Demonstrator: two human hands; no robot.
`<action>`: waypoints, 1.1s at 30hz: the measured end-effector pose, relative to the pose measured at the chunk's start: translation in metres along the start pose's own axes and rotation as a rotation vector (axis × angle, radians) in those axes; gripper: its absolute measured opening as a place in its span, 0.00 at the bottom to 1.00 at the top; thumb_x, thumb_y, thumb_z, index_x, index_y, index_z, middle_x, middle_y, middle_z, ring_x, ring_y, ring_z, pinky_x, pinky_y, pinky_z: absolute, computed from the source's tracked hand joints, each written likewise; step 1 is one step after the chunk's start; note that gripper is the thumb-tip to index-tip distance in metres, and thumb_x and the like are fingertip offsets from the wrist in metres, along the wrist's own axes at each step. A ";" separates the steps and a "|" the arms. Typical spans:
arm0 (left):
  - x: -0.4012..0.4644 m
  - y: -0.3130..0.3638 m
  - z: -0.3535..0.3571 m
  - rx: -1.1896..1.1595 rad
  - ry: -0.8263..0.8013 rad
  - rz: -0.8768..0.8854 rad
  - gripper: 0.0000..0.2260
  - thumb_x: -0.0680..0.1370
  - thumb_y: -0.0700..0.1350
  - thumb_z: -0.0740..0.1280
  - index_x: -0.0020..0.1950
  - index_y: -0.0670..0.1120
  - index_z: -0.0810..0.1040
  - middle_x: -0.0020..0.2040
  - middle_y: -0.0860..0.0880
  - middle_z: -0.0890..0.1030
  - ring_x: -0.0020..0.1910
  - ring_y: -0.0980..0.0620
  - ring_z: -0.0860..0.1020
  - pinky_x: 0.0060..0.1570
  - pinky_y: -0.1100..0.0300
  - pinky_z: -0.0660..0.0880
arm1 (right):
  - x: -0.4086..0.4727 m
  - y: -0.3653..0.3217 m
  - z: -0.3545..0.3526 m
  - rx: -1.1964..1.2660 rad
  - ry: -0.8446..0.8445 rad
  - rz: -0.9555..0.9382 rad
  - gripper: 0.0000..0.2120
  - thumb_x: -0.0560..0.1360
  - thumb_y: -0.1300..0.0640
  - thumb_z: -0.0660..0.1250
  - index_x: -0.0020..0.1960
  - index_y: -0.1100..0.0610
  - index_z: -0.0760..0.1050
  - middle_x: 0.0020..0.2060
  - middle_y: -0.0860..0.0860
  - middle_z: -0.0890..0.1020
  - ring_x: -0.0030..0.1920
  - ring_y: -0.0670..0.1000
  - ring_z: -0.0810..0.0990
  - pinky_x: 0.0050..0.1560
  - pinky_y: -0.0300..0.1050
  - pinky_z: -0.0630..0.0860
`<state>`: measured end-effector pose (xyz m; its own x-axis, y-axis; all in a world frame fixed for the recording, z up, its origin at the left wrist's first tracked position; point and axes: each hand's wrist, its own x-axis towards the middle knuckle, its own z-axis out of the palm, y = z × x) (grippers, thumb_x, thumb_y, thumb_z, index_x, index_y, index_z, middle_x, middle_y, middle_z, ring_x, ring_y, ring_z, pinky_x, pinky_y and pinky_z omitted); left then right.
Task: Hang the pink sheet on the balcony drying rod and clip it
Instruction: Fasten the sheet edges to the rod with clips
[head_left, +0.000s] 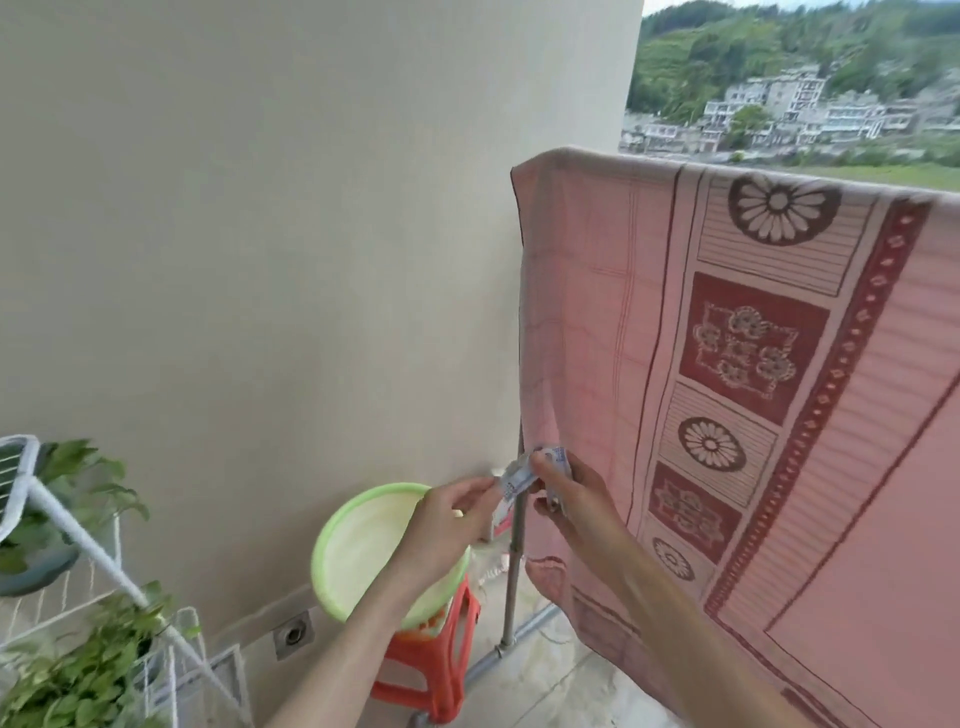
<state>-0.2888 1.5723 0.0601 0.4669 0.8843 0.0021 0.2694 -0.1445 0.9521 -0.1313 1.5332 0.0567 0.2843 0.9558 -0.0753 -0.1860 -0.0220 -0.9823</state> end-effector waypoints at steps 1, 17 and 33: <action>0.023 -0.004 -0.006 -0.010 -0.020 0.002 0.06 0.77 0.45 0.65 0.52 0.51 0.80 0.47 0.54 0.83 0.43 0.68 0.78 0.48 0.70 0.73 | 0.016 0.001 -0.001 -0.011 0.052 -0.017 0.05 0.75 0.54 0.66 0.45 0.56 0.78 0.36 0.52 0.80 0.38 0.50 0.73 0.36 0.41 0.68; 0.296 0.052 -0.013 -0.137 -0.215 0.287 0.10 0.74 0.40 0.68 0.53 0.40 0.73 0.38 0.53 0.75 0.37 0.55 0.74 0.34 0.71 0.72 | 0.171 -0.013 0.005 -0.383 0.598 -0.123 0.14 0.78 0.48 0.57 0.50 0.57 0.74 0.43 0.65 0.79 0.34 0.51 0.71 0.33 0.42 0.69; 0.319 0.033 -0.039 -0.180 -0.922 0.327 0.06 0.74 0.42 0.69 0.48 0.42 0.82 0.42 0.46 0.84 0.43 0.49 0.83 0.48 0.56 0.80 | 0.186 0.026 0.035 -0.880 0.741 -0.221 0.23 0.67 0.43 0.68 0.57 0.54 0.77 0.47 0.35 0.71 0.48 0.43 0.73 0.51 0.23 0.64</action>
<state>-0.1639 1.8667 0.1043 0.9880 0.1113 0.1075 -0.0860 -0.1826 0.9794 -0.1159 1.7204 0.0232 0.7614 0.5662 0.3158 0.5687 -0.3494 -0.7447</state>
